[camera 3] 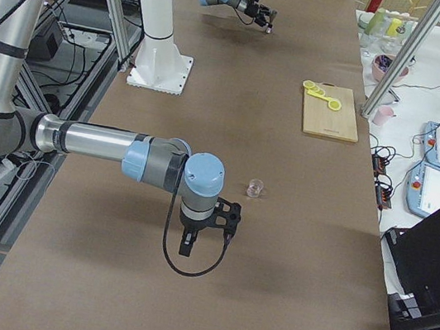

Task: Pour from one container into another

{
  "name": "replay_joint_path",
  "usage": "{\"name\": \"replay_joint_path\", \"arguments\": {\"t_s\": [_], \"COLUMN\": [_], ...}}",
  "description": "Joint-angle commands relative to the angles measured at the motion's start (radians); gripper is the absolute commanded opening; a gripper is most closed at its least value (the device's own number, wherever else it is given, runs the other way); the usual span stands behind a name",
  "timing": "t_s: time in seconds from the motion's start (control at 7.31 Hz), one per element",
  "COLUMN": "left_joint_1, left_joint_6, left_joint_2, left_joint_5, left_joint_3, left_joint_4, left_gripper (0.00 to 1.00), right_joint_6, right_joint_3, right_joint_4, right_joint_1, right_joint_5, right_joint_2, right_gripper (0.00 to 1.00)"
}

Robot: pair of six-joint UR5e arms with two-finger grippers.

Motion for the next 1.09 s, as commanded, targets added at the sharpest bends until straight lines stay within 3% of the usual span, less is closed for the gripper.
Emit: {"name": "replay_joint_path", "arguments": {"t_s": [0.0, 0.41, 0.96], "left_joint_1": [-0.004, -0.007, -0.034], "left_joint_6": [0.028, 0.062, 0.185], "left_joint_2": [0.021, 0.101, 0.211], "left_joint_5": [-0.011, -0.031, -0.106], "left_joint_3": [-0.037, -0.13, -0.335], "left_joint_4": [0.004, 0.005, 0.011], "left_gripper": [0.97, 0.97, 0.97], "right_joint_6": [-0.002, 0.002, 0.008], "right_joint_3": [-0.008, -0.008, -0.003], "right_joint_4": [0.004, 0.004, 0.004], "right_joint_1": [0.0, 0.0, 0.0], "right_joint_5": [-0.001, 0.009, 0.007], "right_joint_2": [0.003, 0.005, 0.006], "right_gripper": [1.0, 1.0, 1.0]}}
